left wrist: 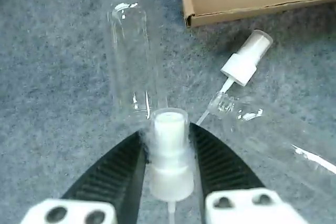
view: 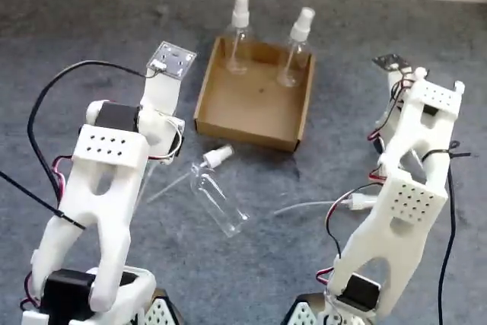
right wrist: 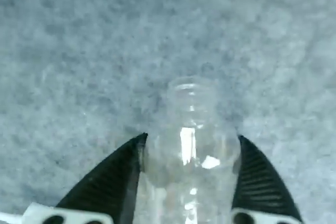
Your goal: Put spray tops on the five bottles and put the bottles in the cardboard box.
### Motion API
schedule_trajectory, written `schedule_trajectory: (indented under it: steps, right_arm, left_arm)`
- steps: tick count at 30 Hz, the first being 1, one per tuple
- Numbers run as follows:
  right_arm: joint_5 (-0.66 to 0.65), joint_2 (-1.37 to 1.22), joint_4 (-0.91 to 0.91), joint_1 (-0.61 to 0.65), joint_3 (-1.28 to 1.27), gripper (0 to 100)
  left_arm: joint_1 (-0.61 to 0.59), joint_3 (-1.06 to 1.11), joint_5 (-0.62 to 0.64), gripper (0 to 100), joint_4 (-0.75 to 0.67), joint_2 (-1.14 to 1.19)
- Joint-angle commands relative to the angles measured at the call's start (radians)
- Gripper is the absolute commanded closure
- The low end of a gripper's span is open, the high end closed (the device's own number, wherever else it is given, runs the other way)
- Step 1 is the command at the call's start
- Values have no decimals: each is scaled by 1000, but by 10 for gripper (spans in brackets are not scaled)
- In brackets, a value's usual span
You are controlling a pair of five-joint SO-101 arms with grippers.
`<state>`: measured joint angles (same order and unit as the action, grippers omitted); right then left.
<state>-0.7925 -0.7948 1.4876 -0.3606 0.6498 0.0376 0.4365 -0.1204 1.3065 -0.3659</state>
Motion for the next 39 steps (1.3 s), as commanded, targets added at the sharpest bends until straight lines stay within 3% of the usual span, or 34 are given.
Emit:
schedule_trajectory:
  steps: [1, 7, 11, 16, 20, 28, 39]
  right_arm:
    - [9, 36, 10, 1, 65, 893]
    - [26, 128, 124, 2, 209, 955]
    - [135, 206, 225, 28, 397, 958]
    - [315, 311, 280, 137, 607, 977]
    - [440, 430, 282, 254, 578, 995]
    - [502, 931, 239, 538, -105, 995]
    - [542, 1549, -567, 984, -1256, 995]
  left_arm:
    - [22, -2, 8, 997, -17, -38]
    - [18, -7, 11, 997, -11, -47]
    - [-22, -13, 12, 997, -17, -87]
    - [-82, -12, 15, 997, -11, -309]
    - [-162, -7, 15, 997, -9, -512]
    - [-277, -5, 17, 997, -17, -708]
    - [-277, -5, 496, 997, -247, -774]
